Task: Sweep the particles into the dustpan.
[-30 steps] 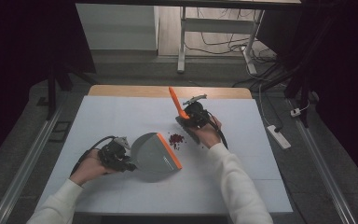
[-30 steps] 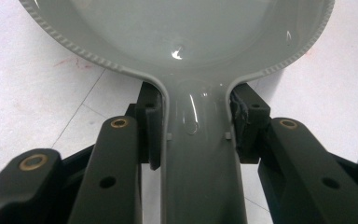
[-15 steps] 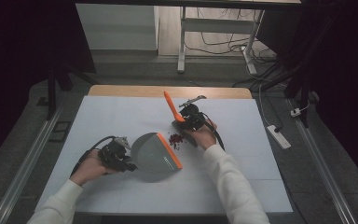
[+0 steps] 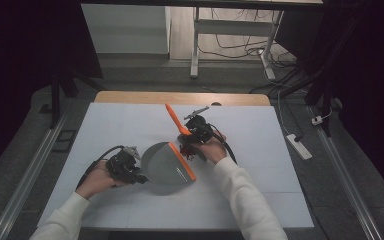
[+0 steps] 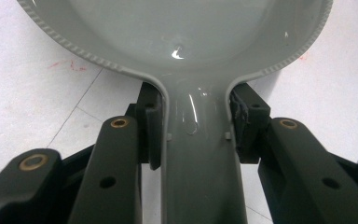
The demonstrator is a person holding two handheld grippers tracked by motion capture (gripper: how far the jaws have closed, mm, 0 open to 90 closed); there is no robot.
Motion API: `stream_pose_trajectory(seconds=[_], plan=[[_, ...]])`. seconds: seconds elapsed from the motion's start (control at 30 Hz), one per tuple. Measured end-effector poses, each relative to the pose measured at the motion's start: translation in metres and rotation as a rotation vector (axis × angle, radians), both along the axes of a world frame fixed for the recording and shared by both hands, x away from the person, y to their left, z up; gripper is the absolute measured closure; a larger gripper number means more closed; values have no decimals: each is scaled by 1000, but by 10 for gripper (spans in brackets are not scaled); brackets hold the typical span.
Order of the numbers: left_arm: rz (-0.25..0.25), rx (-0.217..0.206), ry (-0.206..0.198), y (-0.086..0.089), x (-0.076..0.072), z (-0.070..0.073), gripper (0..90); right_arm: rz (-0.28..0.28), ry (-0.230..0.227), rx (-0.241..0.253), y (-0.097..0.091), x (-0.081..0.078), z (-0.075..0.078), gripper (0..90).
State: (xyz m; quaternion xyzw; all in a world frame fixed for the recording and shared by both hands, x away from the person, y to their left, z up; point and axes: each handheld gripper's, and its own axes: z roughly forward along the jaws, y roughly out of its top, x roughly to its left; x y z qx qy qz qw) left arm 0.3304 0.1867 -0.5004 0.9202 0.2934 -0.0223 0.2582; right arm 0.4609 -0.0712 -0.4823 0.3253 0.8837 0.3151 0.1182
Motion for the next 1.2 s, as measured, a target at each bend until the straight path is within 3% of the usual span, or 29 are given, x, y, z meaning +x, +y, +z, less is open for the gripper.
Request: stream_pose_trajectory(seconds=[0.23, 0.33, 0.5, 0.73, 0.83, 0.93, 1.1, 1.2], plan=[[3, 2, -5, -1, -1, -1, 614, 28, -1, 1, 3, -7, -1, 696], [2, 2, -2, -1, -1, -2, 614, 42, 32, 41, 3, -12, 0, 698], [2, 2, 0, -1, -1, -2, 614, 55, 26, 57, 8, -23, -1, 698], [4, 5, 3, -1, -1, -3, 614, 108, 44, 116, 21, -42, 3, 698], [4, 4, 4, -1, -1, -4, 614, 151, 74, 172, 29, -53, 7, 698], [3, 7, 8, -2, -2, -5, 614, 169, 50, 194, 29, -58, 13, 698], [-1, 8, 13, -2, -2, -6, 614, 110, -25, 215, 10, -52, 31, 698], [-3, 12, 14, -2, -2, -7, 614, 56, -30, 229, -6, -45, 36, 698]])
